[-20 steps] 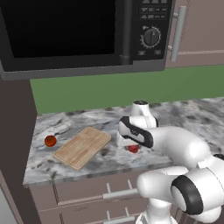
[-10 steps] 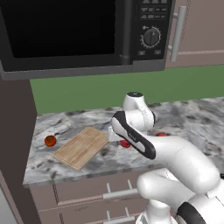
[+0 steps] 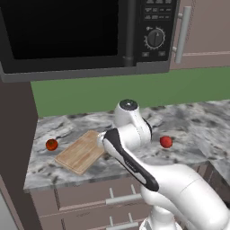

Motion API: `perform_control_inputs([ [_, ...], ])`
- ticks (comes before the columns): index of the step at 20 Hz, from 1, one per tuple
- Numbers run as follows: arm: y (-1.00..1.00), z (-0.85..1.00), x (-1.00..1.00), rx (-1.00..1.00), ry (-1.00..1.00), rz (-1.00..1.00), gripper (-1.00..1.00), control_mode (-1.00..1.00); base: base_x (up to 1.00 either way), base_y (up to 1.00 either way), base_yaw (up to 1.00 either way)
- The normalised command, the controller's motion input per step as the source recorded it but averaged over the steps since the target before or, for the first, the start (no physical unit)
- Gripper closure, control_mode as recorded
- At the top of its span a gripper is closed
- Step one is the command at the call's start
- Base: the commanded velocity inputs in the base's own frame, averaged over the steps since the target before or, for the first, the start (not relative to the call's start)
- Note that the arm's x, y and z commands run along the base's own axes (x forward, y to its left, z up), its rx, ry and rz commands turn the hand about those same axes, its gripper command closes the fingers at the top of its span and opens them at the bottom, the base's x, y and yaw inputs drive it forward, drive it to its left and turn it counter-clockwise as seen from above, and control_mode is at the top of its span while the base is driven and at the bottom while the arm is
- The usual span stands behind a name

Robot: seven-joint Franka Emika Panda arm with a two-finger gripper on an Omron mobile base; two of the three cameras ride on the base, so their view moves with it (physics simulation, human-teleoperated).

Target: Place the avocado, onion, tomato, and bell pepper on the cutting board.

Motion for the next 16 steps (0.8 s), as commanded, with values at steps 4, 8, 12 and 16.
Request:
perform_control_inputs([
  [4, 0.36, 0.15, -0.01, 0.00, -0.26, 0.02, 1.00, -1.00, 0.00, 0.00, 0.00],
  [8, 0.27, 0.10, 0.04, 0.00, -0.12, 0.00, 1.00, -1.00, 0.00, 0.00, 0.00],
  [12, 0.18, 0.07, 0.21, 0.00, -0.02, 0.00, 1.00, -1.00, 0.00, 0.00, 0.00],
  [16, 0.14, 0.07, 0.33, 0.00, 0.00, 0.00, 1.00, -1.00, 0.00, 0.00, 0.00],
])
